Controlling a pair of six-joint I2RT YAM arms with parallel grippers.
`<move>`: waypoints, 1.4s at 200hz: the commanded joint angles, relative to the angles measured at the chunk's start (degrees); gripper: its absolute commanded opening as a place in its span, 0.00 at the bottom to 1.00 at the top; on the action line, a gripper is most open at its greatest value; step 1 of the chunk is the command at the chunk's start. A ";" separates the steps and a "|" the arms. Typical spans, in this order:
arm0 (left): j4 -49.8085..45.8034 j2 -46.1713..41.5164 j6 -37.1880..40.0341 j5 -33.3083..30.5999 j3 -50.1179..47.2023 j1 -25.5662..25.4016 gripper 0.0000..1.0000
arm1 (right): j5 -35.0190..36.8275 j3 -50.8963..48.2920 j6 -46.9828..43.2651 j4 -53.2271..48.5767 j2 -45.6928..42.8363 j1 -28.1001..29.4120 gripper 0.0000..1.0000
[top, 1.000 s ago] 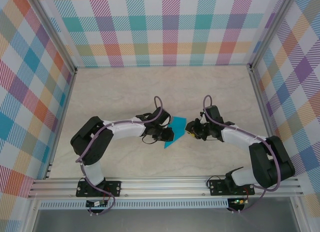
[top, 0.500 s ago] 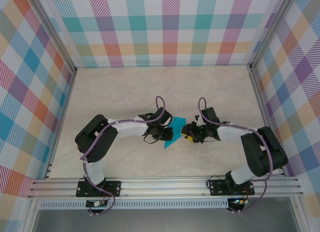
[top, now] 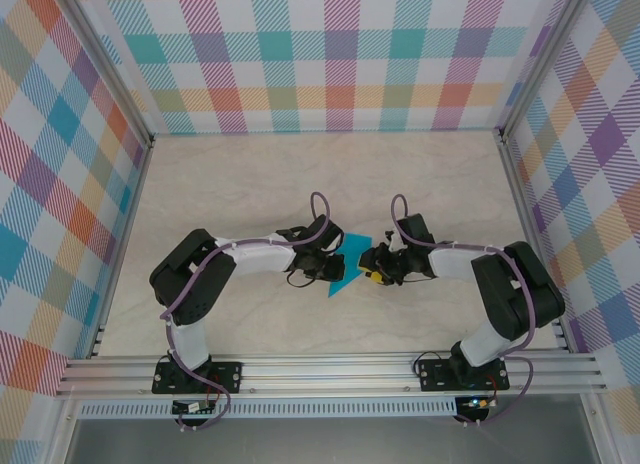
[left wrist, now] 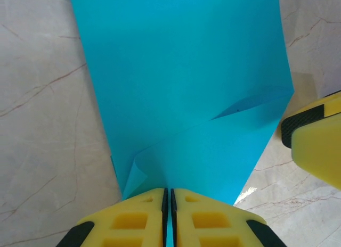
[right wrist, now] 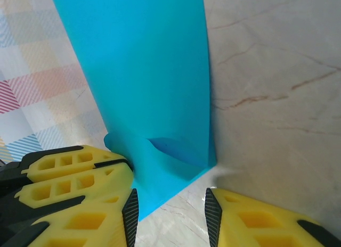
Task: Fold a paper plane with a square sheet of paper (pick it up from the middle)
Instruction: Fourth fold the wing at the center of the table.
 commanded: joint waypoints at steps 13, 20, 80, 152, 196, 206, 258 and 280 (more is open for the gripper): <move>1.75 -1.10 0.80 -0.45 -1.04 1.97 0.12 | -0.96 1.36 0.25 2.65 1.52 0.26 0.40; 2.00 -1.06 0.76 -0.22 -1.28 2.12 0.12 | -1.07 1.43 0.47 3.12 1.70 0.26 0.40; 1.90 -0.63 1.01 1.28 -1.67 2.24 0.12 | -3.43 2.62 -0.52 4.66 2.37 0.27 0.39; 2.25 -3.81 1.08 1.96 -1.14 2.30 0.19 | -5.42 5.01 -6.25 1.26 4.67 0.98 0.28; 1.33 -10.76 0.13 -2.16 -4.10 1.72 0.32 | -5.31 6.48 -8.40 -1.48 5.69 1.52 0.17; 1.00 -12.20 0.11 -3.90 -5.11 1.04 0.35 | -5.72 6.61 -8.09 -1.06 5.83 1.58 0.15; -0.78 -13.20 0.20 -12.54 -7.27 -5.41 0.39 | -6.67 6.55 -6.29 0.38 4.89 1.72 0.17; -1.52 -11.03 0.79 -16.00 -6.03 -8.23 0.41 | -6.74 6.99 -6.60 -0.62 4.84 1.69 0.13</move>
